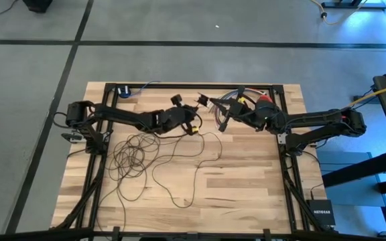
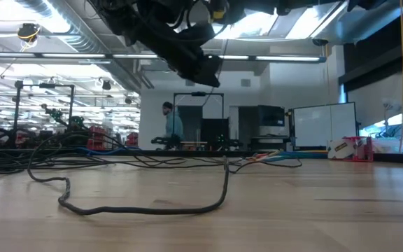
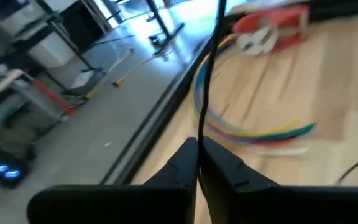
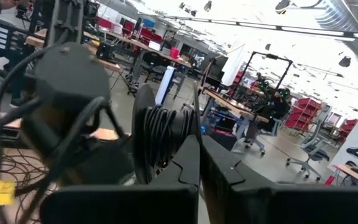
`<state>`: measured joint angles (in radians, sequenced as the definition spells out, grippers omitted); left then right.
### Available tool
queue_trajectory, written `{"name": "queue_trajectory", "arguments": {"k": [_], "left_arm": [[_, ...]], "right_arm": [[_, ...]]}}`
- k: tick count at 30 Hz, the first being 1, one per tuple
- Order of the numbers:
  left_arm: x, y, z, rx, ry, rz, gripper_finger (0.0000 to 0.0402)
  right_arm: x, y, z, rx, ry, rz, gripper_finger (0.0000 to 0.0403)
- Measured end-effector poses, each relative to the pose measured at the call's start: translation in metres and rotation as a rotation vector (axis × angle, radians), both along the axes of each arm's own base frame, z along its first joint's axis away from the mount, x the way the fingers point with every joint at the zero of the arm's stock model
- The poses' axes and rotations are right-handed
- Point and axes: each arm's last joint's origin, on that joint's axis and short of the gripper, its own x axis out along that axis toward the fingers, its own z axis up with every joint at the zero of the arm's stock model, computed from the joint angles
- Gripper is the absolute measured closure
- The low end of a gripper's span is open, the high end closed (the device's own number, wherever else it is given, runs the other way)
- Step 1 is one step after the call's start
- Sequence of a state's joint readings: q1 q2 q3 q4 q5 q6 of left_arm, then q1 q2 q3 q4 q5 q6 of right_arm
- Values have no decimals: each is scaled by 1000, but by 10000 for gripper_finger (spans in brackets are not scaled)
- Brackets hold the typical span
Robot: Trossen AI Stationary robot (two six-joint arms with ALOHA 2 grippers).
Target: Coiling cords
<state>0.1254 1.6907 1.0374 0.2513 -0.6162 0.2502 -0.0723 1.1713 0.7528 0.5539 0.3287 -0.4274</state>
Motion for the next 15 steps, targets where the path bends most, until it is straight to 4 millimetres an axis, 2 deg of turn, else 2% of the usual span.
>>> {"name": "queue_trajectory", "arguments": {"k": [3,11,15], "left_arm": [[-7,0,14,31,7,0,396],[-34,-11,67,103,-89,-41,391],[-50,-11,85,115,-100,-38,388]], "right_arm": [[0,0,0,0,5,1,397],[0,0,-3,-14,50,3,397],[0,0,-6,-12,76,3,397]]}}
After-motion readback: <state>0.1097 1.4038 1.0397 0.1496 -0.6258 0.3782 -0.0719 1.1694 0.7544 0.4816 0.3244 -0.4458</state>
